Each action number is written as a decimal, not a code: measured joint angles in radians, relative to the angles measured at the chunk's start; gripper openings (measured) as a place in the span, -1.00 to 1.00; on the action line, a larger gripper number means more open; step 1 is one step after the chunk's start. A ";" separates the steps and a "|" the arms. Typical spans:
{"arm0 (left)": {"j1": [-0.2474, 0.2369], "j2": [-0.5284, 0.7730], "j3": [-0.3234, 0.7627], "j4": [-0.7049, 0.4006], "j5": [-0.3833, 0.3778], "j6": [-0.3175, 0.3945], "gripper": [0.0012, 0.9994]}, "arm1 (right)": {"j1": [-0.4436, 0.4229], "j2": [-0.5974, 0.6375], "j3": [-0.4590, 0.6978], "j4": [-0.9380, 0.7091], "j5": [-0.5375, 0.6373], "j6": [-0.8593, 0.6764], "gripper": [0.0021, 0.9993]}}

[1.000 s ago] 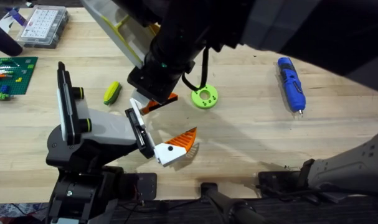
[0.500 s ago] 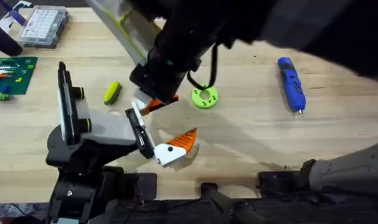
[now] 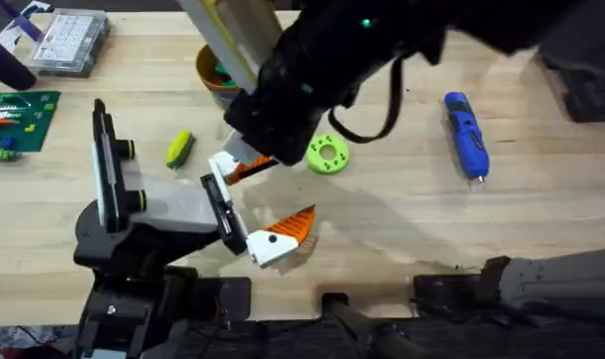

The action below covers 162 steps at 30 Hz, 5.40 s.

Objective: Pick up the gripper from the table and insert it into the empty holder that is missing its gripper. Then pick up a screw, insert it into the mounting hole, and use the screwdriver to tighten it. Finally, clean up the table by picking up the vegetable and placing it into the bucket.

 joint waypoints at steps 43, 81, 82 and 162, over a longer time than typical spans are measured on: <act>0.000 0.000 0.000 0.000 0.000 0.000 0.97 | -0.002 -0.249 -0.516 0.597 0.001 0.102 -0.97; 0.000 0.000 0.000 0.000 0.000 0.000 0.97 | -0.002 -0.171 -0.516 0.645 -0.001 0.106 -0.97; 0.000 0.000 0.000 0.000 0.000 0.000 0.97 | -0.002 -0.168 -0.516 0.645 -0.001 0.106 -0.97; 0.002 0.000 0.000 0.001 -0.007 -0.005 -0.99 | -0.008 -0.155 -0.547 0.658 0.013 0.147 0.99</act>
